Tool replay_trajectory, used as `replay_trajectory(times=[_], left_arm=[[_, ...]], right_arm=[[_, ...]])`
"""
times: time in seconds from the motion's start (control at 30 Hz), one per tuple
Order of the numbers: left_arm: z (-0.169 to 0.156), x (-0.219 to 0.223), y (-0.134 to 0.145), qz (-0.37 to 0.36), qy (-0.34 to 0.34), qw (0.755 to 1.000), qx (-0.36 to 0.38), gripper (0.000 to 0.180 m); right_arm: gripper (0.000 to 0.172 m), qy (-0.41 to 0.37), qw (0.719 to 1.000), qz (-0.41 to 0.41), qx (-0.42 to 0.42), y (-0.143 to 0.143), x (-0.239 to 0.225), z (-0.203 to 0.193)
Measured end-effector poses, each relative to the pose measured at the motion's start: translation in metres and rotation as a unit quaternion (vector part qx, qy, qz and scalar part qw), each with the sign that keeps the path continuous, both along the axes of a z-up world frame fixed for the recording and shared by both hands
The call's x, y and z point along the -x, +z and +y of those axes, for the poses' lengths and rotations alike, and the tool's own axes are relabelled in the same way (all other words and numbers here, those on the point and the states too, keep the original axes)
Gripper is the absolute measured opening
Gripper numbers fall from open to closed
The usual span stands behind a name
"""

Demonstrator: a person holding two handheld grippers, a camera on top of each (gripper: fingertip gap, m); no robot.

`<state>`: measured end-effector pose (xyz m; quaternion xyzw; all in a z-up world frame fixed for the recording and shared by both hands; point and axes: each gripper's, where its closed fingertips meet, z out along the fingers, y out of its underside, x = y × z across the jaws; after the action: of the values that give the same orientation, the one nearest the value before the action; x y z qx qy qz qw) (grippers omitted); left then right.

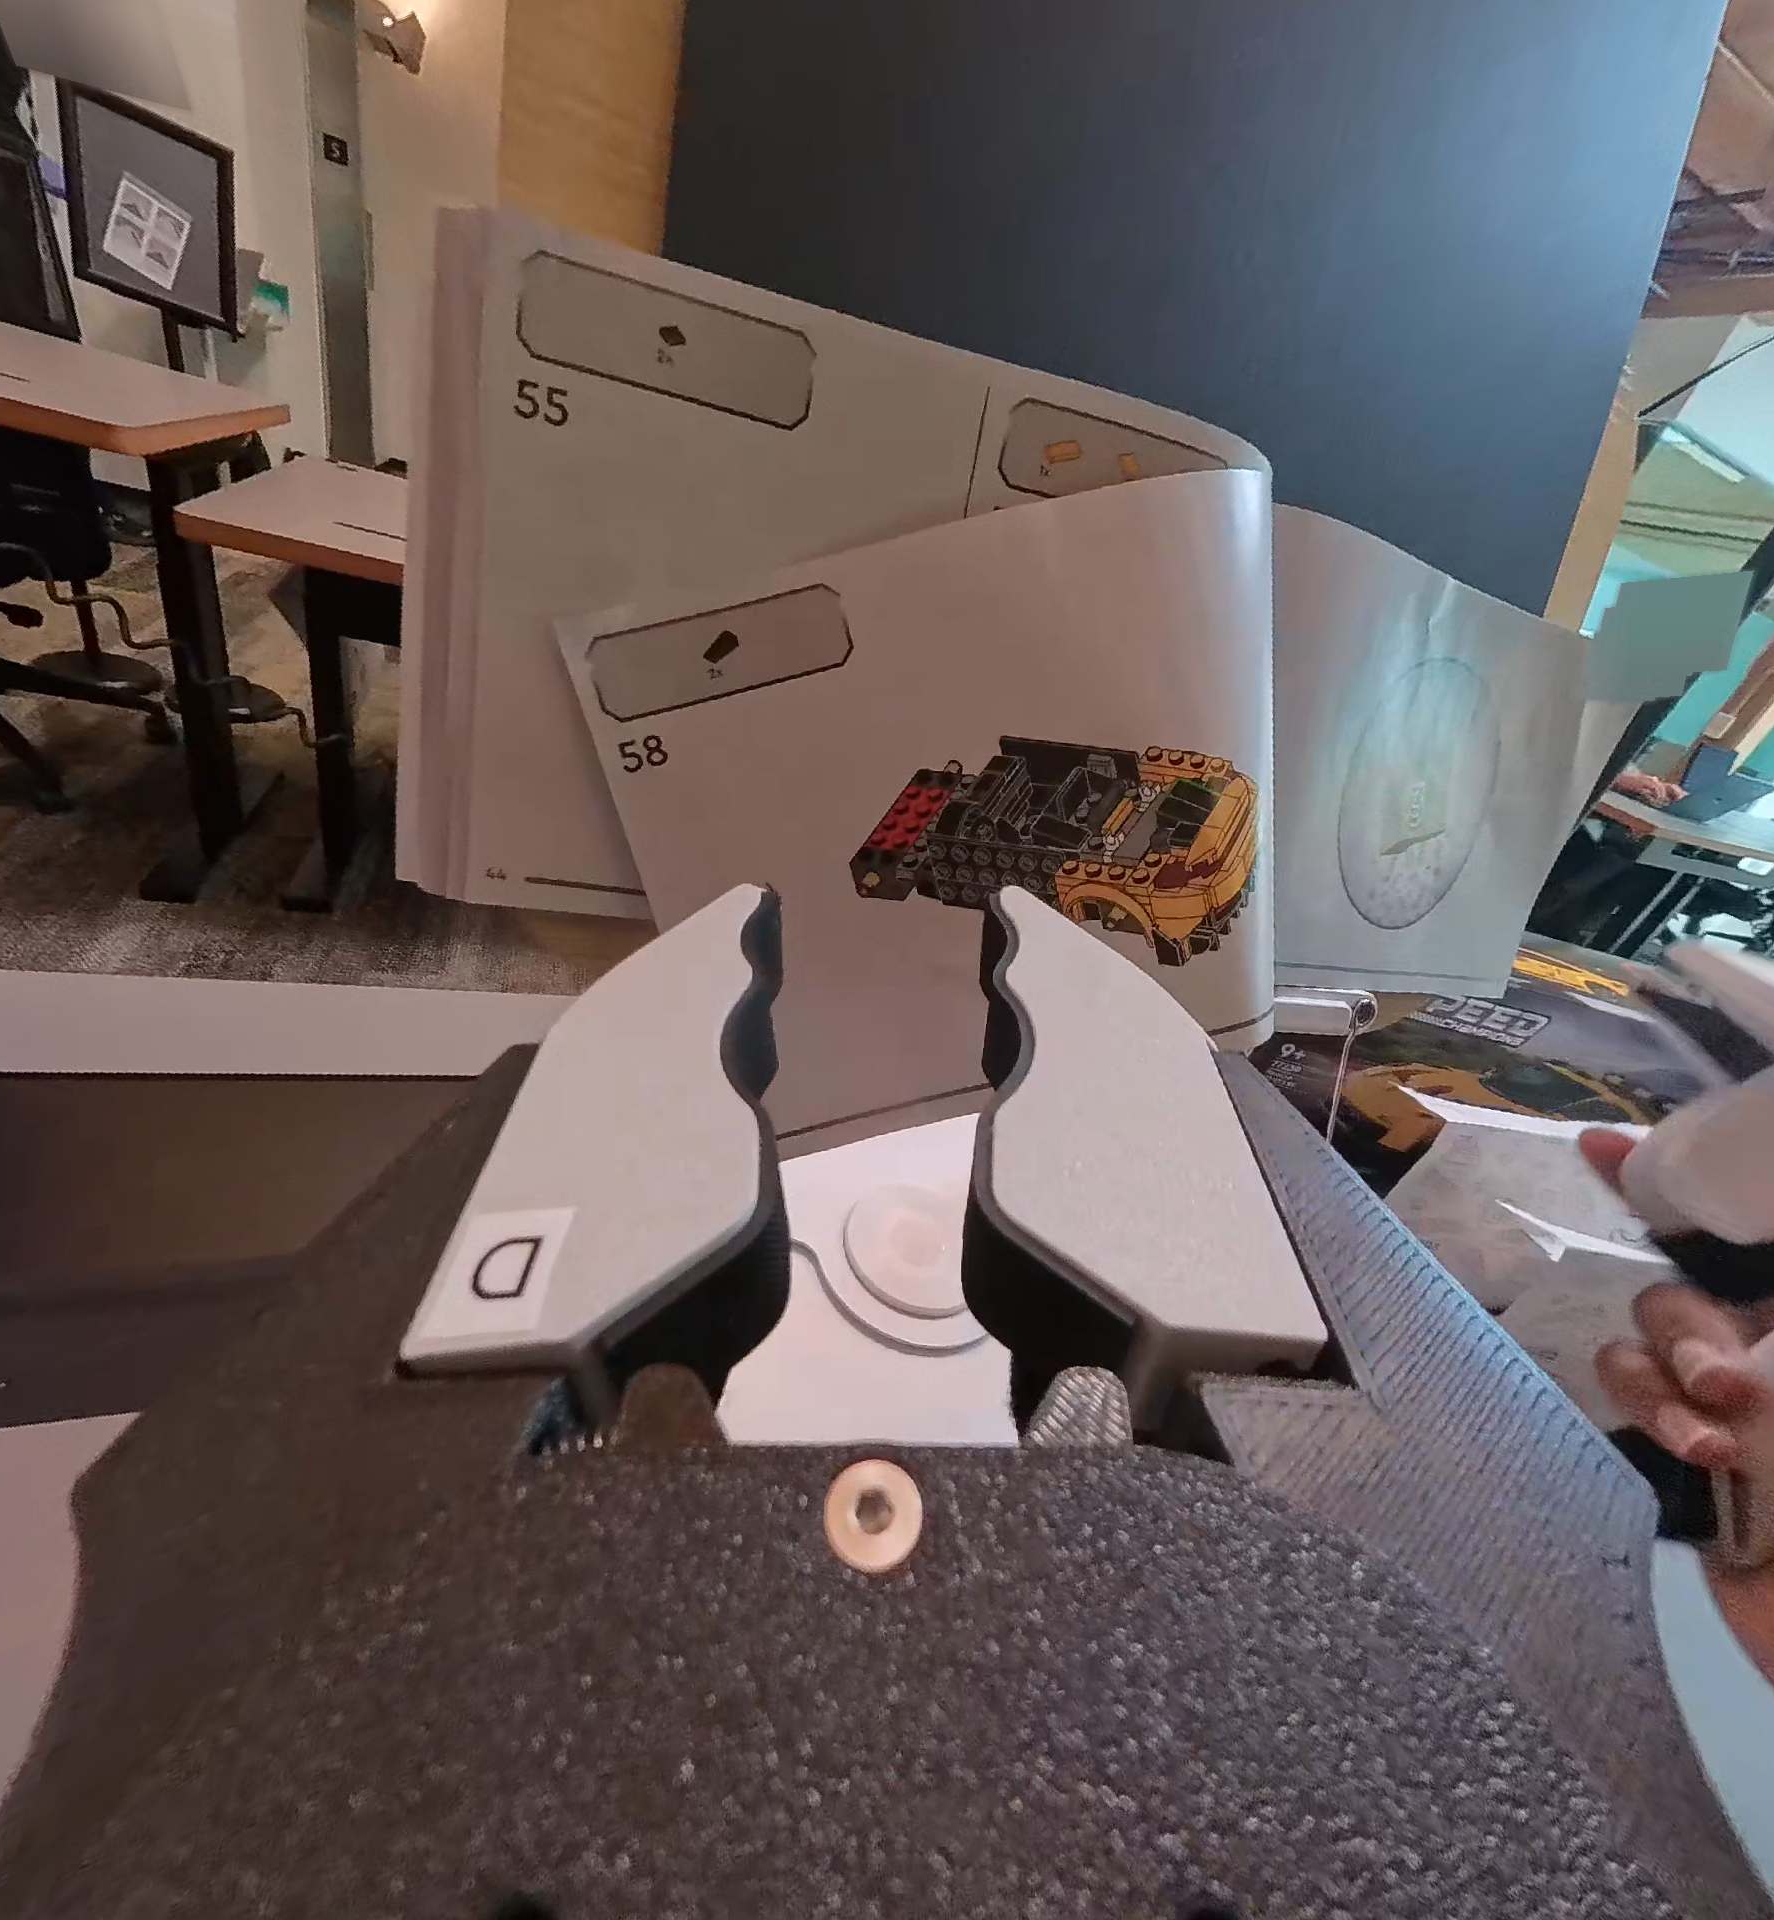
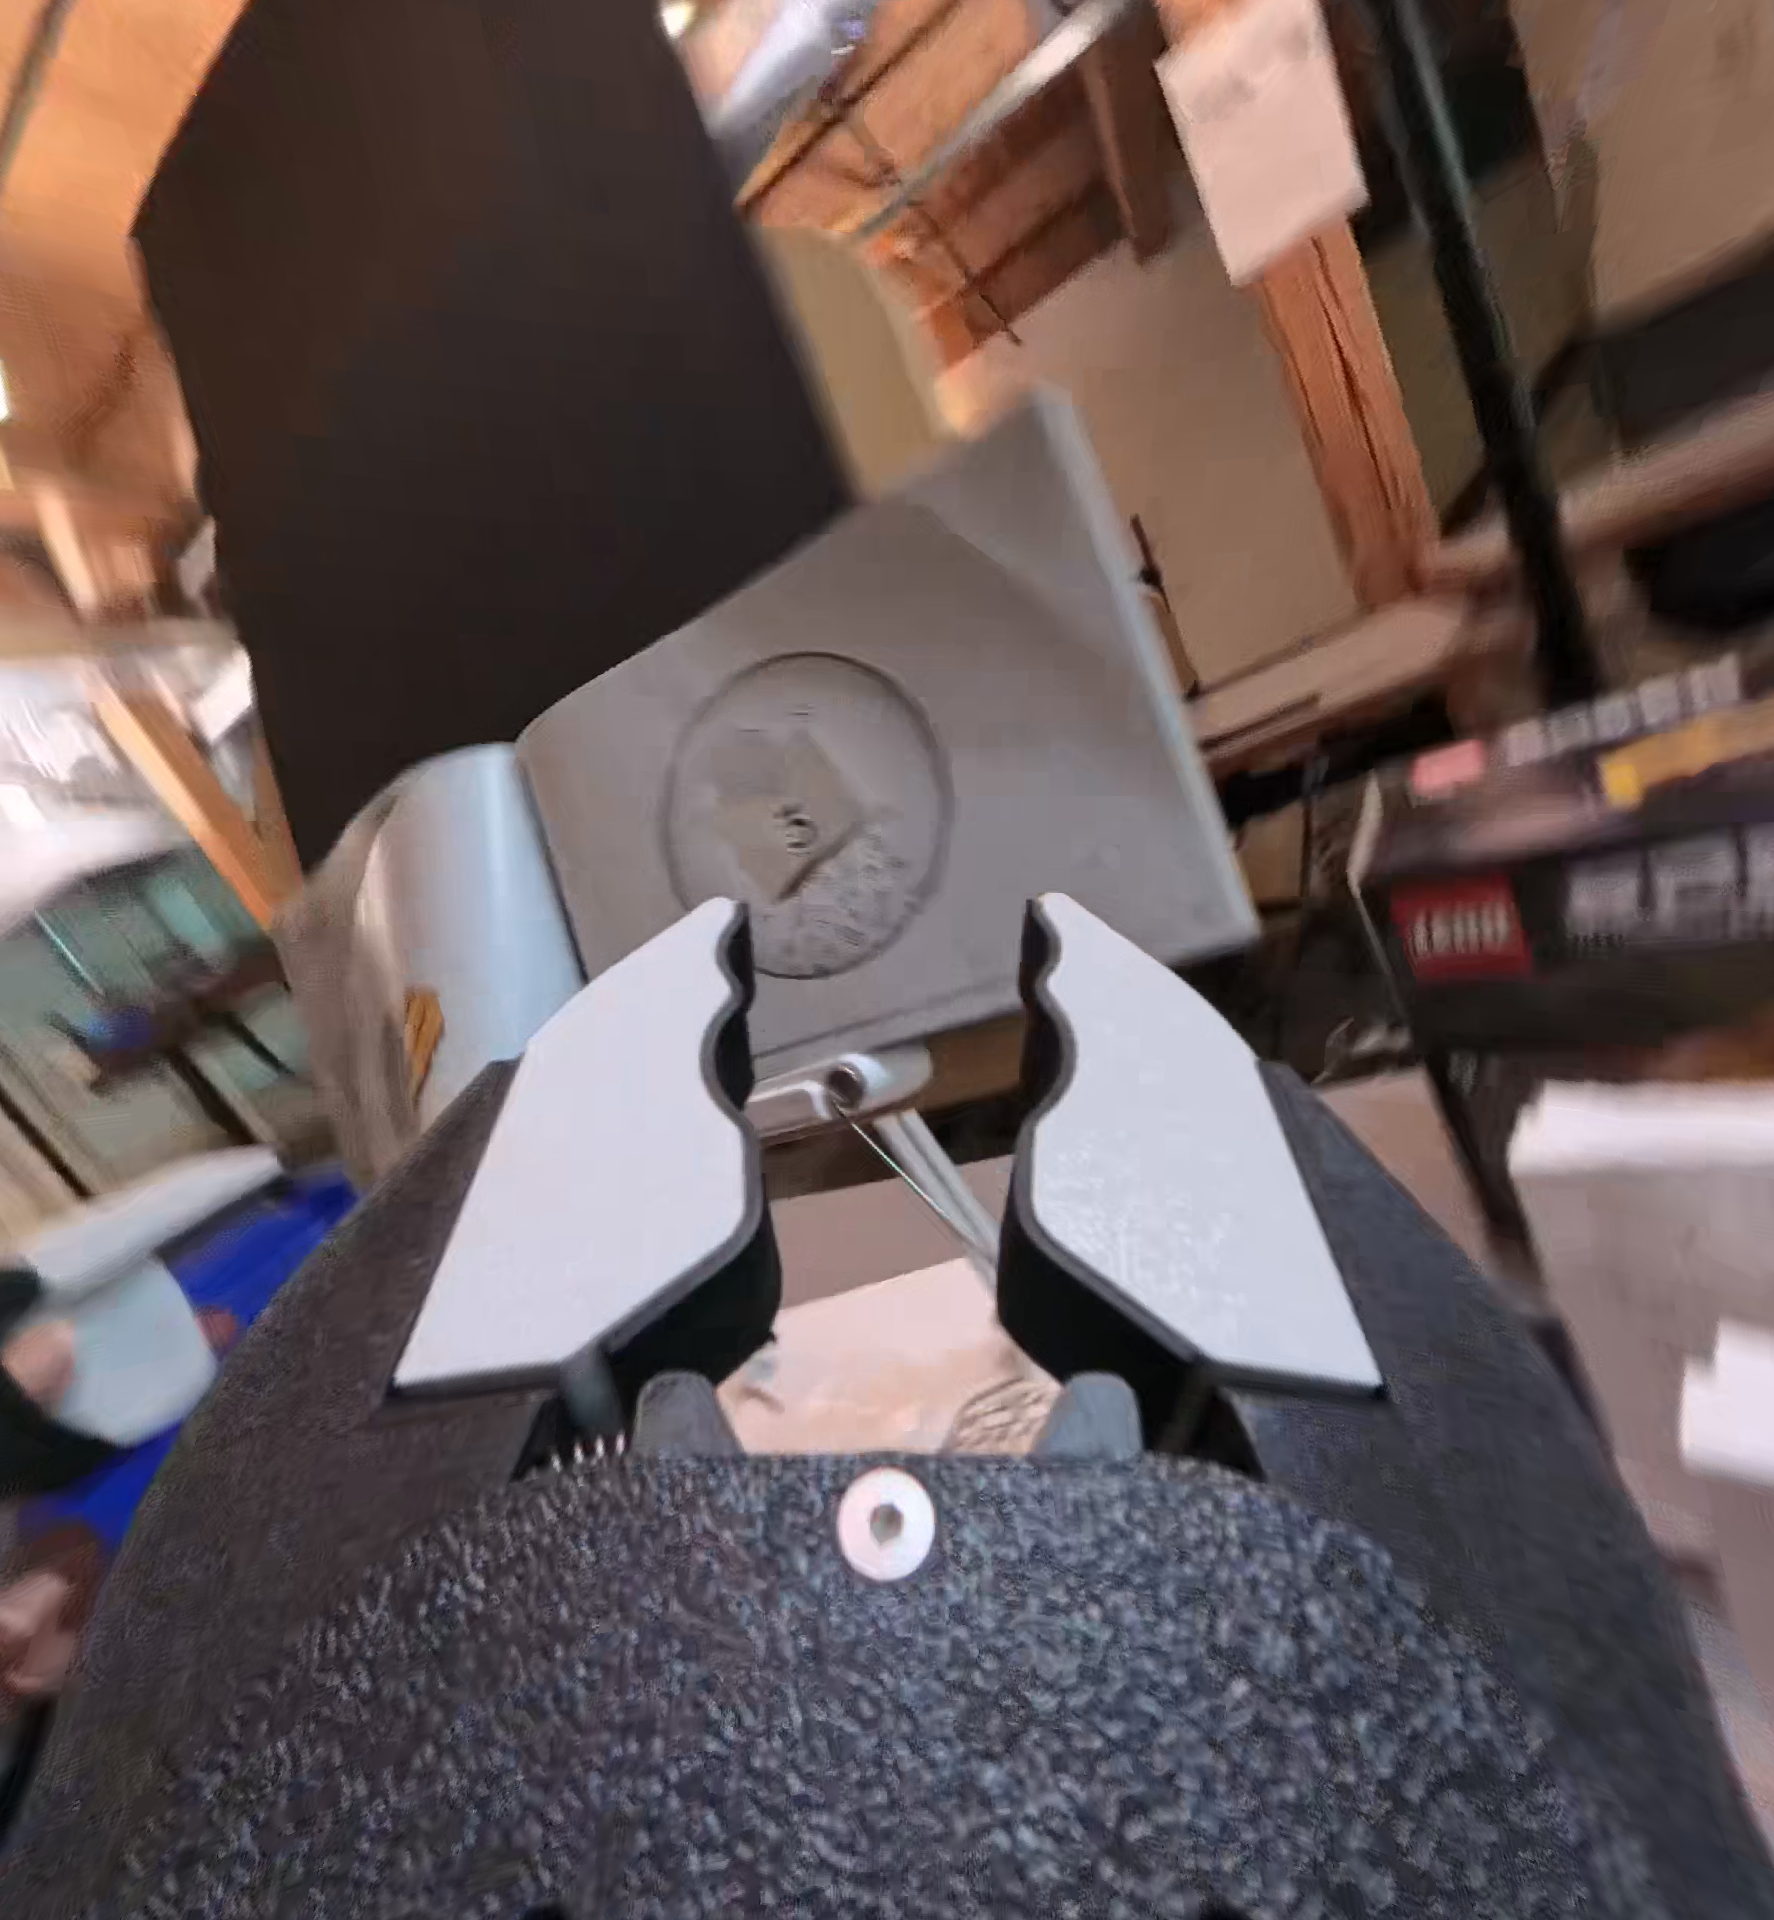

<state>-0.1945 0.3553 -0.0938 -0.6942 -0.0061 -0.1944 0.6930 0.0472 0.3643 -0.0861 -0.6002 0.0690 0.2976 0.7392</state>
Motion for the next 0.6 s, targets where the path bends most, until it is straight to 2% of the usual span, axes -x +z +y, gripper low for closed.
replay_trajectory(times=[0.07, 0.13, 0.3, 0.33, 0.4, 0.53, 0.6], left_arm=[[-0.001, 0.0, 0.001, 0.011, 0.004, 1.0, -0.005, 0.036], [-0.002, 0.0, 0.004, 0.02, 0.009, 1.0, -0.011, 0.036], [-0.008, 0.005, 0.01, 0.044, 0.029, 0.998, -0.03, 0.035], [-0.01, 0.006, 0.012, 0.054, 0.034, 0.997, -0.035, 0.035], [-0.013, 0.006, 0.014, 0.07, 0.038, 0.996, -0.041, 0.035], [-0.015, 0.005, 0.018, 0.087, 0.041, 0.994, -0.052, 0.035], [-0.014, -0.002, 0.02, 0.093, 0.032, 0.994, -0.054, 0.036]], right_arm=[[0.066, -0.017, 0.988, -0.15, -0.04, 0.02, 0.032, -0.003], [0.084, -0.011, 0.963, -0.263, -0.059, 0.027, 0.074, -0.004], [0.099, 0.001, 0.905, -0.421, -0.064, 0.011, 0.155, 0.008], [0.096, -0.006, 0.898, -0.437, -0.05, 0.005, 0.16, 0.016], [0.071, -0.031, 0.895, -0.445, -0.029, 0.001, 0.156, 0.031], [0.015, -0.038, 0.928, -0.367, -0.045, 0.022, 0.131, 0.028], [0.009, -0.033, 0.944, -0.326, -0.035, 0.027, 0.114, 0.028]])
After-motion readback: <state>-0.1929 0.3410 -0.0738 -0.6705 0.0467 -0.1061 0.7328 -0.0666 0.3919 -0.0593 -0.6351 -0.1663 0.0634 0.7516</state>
